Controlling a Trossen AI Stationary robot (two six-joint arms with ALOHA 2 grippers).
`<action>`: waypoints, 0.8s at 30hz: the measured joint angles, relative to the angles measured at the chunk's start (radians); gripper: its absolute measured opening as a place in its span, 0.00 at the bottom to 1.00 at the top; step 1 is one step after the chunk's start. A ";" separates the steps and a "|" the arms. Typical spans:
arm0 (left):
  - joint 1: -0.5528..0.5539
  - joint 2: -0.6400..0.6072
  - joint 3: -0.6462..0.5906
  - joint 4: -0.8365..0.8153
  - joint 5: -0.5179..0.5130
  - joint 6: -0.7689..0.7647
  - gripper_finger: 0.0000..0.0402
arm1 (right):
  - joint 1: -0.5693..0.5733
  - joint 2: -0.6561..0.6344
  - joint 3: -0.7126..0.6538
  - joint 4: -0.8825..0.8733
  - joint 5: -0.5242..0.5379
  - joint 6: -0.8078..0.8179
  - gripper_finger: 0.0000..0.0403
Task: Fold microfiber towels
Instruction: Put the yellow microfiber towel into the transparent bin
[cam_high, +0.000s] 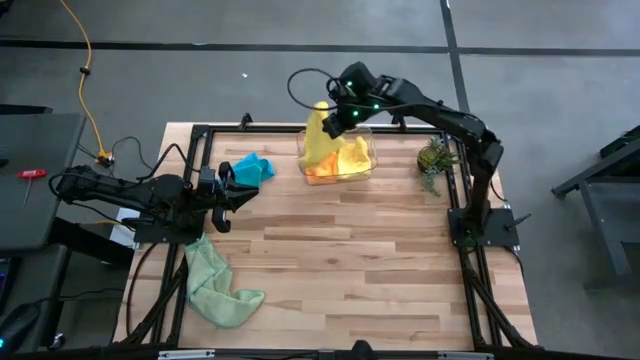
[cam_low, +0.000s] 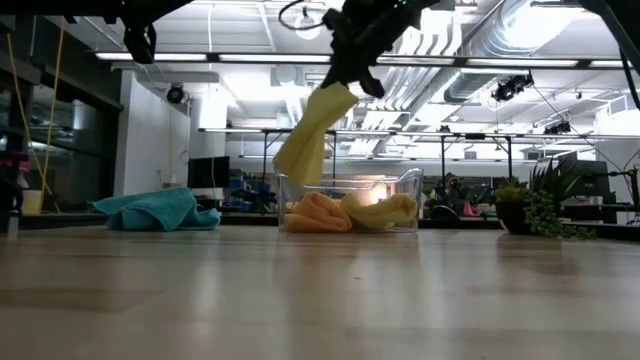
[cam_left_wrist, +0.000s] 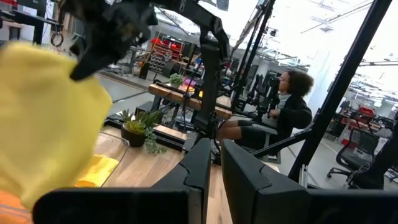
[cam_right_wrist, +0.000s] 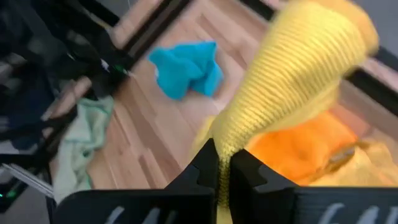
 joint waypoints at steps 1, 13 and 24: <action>0.000 0.000 0.000 0.000 0.000 0.000 0.08 | 0.000 0.009 0.000 -0.013 0.004 -0.005 0.00; 0.000 0.000 0.000 0.000 -0.005 0.000 0.08 | 0.001 0.053 -0.002 0.033 0.023 0.021 0.00; 0.000 0.000 0.000 0.000 -0.027 0.000 0.08 | 0.001 0.068 -0.002 -0.009 -0.019 -0.089 0.00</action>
